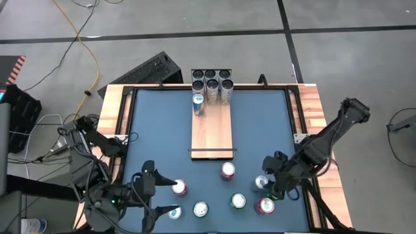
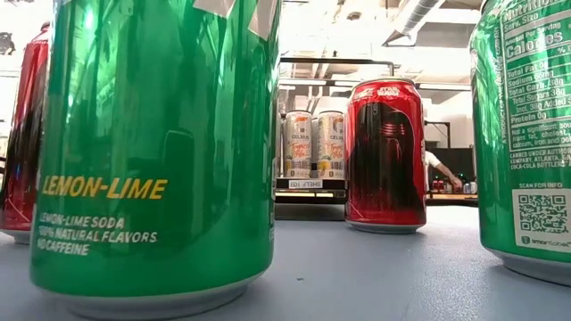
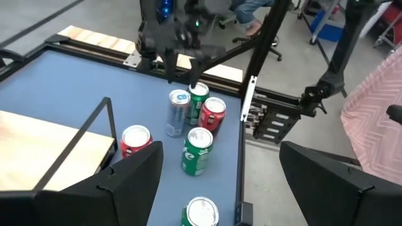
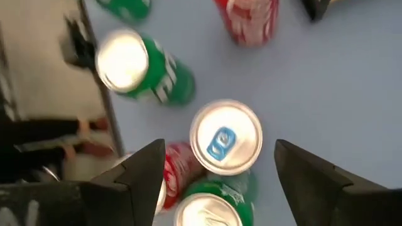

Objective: Place canned beverage on shelf
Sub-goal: Put the right blue soda can on the shelf aligned with the other blue soda can

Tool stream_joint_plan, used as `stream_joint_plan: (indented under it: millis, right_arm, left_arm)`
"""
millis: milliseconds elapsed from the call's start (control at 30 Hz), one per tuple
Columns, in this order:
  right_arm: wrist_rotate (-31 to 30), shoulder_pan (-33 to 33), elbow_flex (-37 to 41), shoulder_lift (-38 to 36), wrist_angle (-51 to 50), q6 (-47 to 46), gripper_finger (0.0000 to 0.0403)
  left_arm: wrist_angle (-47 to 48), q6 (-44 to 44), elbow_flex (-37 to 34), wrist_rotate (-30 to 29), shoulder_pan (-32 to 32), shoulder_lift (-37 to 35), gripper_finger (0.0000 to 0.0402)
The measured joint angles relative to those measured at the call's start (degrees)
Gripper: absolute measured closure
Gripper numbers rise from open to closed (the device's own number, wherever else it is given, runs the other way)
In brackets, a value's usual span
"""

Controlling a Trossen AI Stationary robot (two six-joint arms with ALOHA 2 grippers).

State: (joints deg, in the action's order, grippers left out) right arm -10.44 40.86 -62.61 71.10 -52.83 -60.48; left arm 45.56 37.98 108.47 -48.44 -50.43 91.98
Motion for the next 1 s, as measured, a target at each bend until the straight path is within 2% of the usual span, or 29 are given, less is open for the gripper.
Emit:
stream_joint_plan:
  millis: [267,567,800,900,1000]
  right_arm:
    - [7.7,-2.8,0.0,7.0,-1.3,2.6,0.0117]
    - [9.6,-5.6,-1.3,7.4,-1.2,2.2,0.0117]
    - [17.7,-7.8,-2.9,7.4,-1.7,0.4,0.0117]
    - [17.3,-8.7,-2.9,7.4,-4.2,-0.3,0.0117]
    - [13.6,-9.5,-3.1,7.4,-7.2,0.4,0.0117]
  left_arm:
    - [0.1,-0.9,0.0,-0.3,0.0,0.0,0.0097]
    - [1.1,-0.9,0.0,-0.9,0.0,0.0,0.0097]
    - [1.5,-1.1,0.0,-0.6,0.0,0.0,0.0097]
    - [1.5,-1.7,0.0,-0.3,0.0,0.0,0.0097]
    - [1.6,-2.7,0.0,-0.3,0.0,0.0,0.0097]
